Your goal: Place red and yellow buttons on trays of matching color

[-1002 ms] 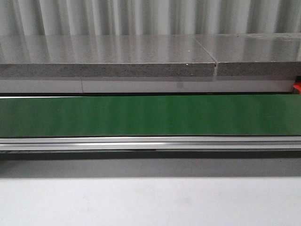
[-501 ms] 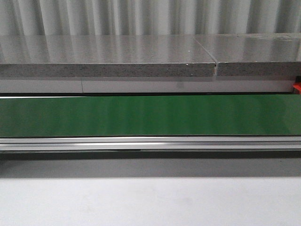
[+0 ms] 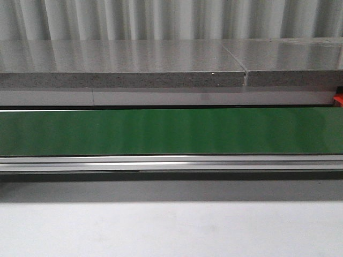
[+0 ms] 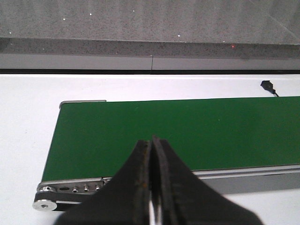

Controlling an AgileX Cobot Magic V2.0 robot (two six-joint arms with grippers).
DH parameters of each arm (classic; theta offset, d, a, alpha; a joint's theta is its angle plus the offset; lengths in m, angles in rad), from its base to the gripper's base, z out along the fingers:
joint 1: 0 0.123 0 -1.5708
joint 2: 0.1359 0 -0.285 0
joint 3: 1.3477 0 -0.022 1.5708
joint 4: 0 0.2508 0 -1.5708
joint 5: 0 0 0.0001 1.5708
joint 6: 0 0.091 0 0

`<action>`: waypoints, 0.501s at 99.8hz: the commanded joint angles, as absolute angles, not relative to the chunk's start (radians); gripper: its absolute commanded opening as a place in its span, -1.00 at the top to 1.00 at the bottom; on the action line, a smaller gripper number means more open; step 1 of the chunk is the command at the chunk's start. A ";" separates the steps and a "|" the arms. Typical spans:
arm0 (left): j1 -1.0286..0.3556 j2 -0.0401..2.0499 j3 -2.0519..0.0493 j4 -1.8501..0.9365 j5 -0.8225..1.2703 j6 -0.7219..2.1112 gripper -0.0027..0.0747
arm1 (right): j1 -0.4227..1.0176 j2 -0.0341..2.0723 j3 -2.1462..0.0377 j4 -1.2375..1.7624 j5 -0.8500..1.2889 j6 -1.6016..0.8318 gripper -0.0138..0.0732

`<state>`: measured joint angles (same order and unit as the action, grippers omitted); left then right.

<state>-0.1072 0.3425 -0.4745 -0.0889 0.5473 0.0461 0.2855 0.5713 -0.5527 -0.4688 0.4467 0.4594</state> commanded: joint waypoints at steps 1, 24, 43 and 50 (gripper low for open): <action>-0.113 0.347 -0.501 -0.098 0.478 0.044 0.99 | 0.303 0.555 -0.576 -0.493 0.473 0.444 -0.29; -0.113 0.347 -0.501 -0.098 0.478 0.044 0.99 | 0.303 0.550 -0.576 -0.493 0.442 0.444 0.53; -0.113 0.347 -0.501 -0.098 0.478 0.044 0.99 | 0.303 0.550 -0.576 -0.492 0.411 0.445 0.87; -0.113 0.347 -0.501 -0.098 0.478 0.044 0.99 | 0.303 0.550 -0.576 -0.492 0.411 0.445 0.87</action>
